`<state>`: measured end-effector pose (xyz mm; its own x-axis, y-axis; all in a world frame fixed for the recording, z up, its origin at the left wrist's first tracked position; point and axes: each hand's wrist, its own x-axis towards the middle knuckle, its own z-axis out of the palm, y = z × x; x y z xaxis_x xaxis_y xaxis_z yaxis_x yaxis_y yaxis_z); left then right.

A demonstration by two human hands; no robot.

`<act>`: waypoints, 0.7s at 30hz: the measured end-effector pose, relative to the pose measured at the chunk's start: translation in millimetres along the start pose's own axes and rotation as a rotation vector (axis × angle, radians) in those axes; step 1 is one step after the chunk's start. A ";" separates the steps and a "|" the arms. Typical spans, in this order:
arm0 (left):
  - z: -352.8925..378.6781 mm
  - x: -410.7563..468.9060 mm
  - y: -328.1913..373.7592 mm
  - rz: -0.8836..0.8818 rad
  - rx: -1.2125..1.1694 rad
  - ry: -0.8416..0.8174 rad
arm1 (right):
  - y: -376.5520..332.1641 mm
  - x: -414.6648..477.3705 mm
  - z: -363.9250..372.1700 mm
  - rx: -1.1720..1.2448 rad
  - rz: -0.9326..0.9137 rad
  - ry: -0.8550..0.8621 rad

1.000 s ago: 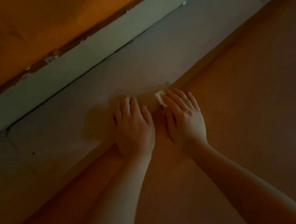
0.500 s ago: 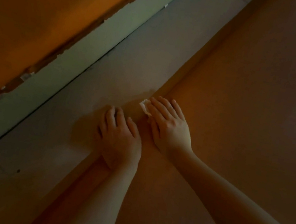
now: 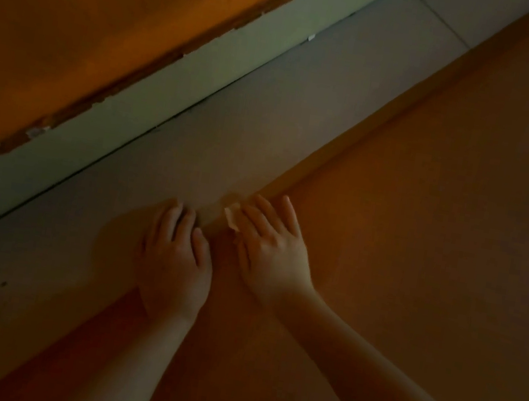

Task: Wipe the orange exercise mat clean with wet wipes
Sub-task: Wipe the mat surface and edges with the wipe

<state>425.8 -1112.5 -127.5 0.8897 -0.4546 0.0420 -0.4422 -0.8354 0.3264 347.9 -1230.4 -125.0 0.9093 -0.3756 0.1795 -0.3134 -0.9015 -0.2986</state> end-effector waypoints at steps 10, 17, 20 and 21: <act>0.9 0.2 -0.2 -0.005 -0.009 0.003 | 75.9 38.9 -17.3 -0.088 0.278 0.157; 3.2 -1.2 -1.9 -0.011 -0.007 0.007 | 115.6 38.6 -27.5 -0.092 -0.239 -0.073; 3.5 -1.1 -0.9 -0.018 -0.013 0.008 | 130.3 41.8 -29.0 -0.053 -0.051 -0.025; 4.0 -0.4 -0.9 -0.017 -0.006 0.007 | 128.6 41.3 -27.3 -0.029 -0.030 -0.002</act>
<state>425.4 -1112.8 -131.6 0.8980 -0.4378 0.0433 -0.4261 -0.8413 0.3326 337.6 -1367.7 -130.4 0.9190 -0.3474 0.1863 -0.2933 -0.9184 -0.2656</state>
